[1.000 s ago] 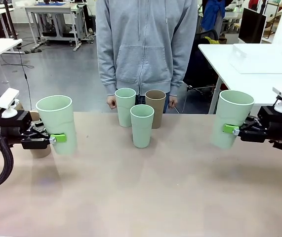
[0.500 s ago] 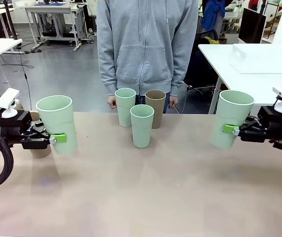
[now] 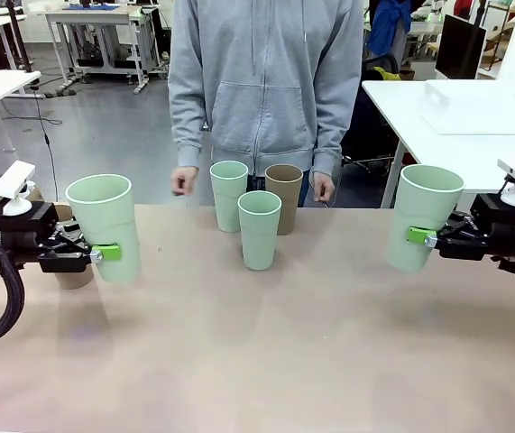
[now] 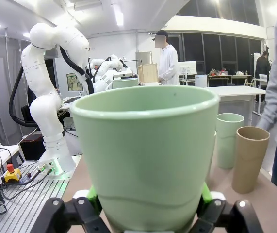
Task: Stack the cups and store them in the basket.
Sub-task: Place the stack of Reusable plastic cups into the Pantry Basket.
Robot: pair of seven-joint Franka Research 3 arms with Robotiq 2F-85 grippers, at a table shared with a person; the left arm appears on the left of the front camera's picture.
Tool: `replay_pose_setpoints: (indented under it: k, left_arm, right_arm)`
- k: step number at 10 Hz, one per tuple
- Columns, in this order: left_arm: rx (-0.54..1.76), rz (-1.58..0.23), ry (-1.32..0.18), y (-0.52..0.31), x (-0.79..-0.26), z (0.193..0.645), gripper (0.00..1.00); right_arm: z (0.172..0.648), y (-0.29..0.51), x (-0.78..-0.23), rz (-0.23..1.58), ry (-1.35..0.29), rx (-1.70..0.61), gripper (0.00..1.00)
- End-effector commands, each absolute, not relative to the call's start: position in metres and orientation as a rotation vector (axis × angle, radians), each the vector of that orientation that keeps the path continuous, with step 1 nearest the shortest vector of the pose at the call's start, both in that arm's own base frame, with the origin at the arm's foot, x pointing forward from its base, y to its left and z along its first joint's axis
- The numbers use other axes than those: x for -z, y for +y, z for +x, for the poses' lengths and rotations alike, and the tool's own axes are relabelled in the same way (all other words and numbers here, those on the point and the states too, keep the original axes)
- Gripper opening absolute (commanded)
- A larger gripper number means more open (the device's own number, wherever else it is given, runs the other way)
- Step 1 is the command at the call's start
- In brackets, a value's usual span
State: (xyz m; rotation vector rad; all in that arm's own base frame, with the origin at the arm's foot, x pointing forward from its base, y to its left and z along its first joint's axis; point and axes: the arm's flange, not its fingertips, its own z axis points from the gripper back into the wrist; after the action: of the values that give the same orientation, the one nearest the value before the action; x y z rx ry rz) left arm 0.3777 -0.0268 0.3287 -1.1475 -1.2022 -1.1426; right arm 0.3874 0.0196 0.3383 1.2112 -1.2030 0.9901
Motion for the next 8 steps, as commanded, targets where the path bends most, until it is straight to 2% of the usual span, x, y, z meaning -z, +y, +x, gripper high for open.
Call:
replay_pose_setpoints:
  k: [1, 8]
  left_arm:
    - [1.154, -1.151, -1.202, -0.0261, -0.3289, 0.3764, 0.84]
    - [1.154, -1.151, -1.202, -0.0261, -0.3289, 0.3764, 0.84]
  right_arm:
    - [0.3873, 0.0200, -0.3406, 1.209, -1.207, -0.995, 0.85]
    - [0.3873, 0.0200, -0.3406, 1.209, -1.207, -0.995, 0.85]
